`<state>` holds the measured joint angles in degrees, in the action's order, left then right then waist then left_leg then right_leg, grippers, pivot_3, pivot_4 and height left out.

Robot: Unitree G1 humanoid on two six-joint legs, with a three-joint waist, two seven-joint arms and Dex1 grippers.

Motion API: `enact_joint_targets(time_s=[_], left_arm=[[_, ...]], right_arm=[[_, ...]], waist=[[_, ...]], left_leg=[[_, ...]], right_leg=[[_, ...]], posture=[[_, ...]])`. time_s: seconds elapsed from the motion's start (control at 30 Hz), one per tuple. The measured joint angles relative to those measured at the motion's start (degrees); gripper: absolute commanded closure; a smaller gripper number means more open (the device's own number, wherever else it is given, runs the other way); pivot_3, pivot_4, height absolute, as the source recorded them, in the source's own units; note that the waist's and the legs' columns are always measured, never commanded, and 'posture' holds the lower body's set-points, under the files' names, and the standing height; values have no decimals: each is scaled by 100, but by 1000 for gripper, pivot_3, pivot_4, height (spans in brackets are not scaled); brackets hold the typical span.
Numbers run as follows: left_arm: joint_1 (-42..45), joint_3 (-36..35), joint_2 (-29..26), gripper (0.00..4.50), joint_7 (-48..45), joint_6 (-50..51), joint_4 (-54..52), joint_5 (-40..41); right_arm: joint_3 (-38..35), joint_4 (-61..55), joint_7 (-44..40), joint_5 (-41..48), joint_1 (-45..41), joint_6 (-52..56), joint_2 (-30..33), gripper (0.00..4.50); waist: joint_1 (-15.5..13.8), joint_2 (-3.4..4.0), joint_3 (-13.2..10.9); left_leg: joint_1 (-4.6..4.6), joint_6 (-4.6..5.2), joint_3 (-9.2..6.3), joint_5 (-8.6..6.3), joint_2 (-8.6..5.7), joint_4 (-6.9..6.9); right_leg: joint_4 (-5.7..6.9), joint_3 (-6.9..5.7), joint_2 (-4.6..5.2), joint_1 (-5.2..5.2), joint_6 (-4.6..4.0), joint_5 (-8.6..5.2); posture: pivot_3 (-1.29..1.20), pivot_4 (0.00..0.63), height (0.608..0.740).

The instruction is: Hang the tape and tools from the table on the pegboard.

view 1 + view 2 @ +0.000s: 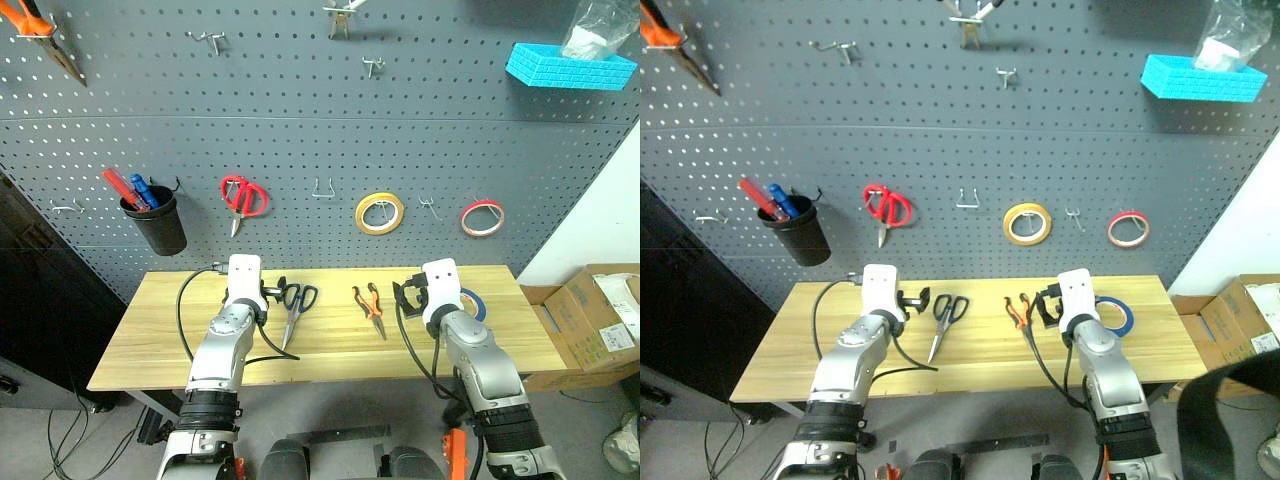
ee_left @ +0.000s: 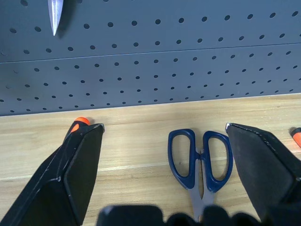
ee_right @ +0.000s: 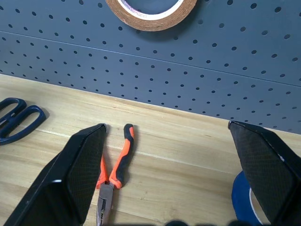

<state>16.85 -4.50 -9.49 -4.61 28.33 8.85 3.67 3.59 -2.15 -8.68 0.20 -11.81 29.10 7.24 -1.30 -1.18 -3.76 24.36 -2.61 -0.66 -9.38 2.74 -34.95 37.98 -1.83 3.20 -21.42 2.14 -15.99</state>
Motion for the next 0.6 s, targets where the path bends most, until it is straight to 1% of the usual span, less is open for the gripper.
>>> enact_joint_targets(time_s=[0.37, 0.47, 0.6], left_arm=[[-1, -98, 21, 49, 43, -21, -3, 51], [-6, -111, 24, 49, 49, -19, -23, 54], [-38, -152, 53, 49, 63, 1, -115, 81]], right_arm=[[-12, -12, -65, 119, 11, 86, -18, 0], [-14, -12, -101, 128, 11, 137, 8, 0], [-25, -37, -110, 128, 14, 170, 79, 0]], waist=[[-1, 0, 0], [-2, 0, 0], [-3, 1, -5]], left_leg=[[0, 0, -1, 0, 0, 0], [0, 0, -1, 0, 0, 0], [0, 0, -2, 0, 0, 0]], right_leg=[[0, 0, 0, 0, 0, 0], [0, 0, 0, 1, 0, 0], [0, 0, 0, 0, 0, -2]], posture=[[87, 0, 740], [89, 11, 740], [93, 39, 740]])
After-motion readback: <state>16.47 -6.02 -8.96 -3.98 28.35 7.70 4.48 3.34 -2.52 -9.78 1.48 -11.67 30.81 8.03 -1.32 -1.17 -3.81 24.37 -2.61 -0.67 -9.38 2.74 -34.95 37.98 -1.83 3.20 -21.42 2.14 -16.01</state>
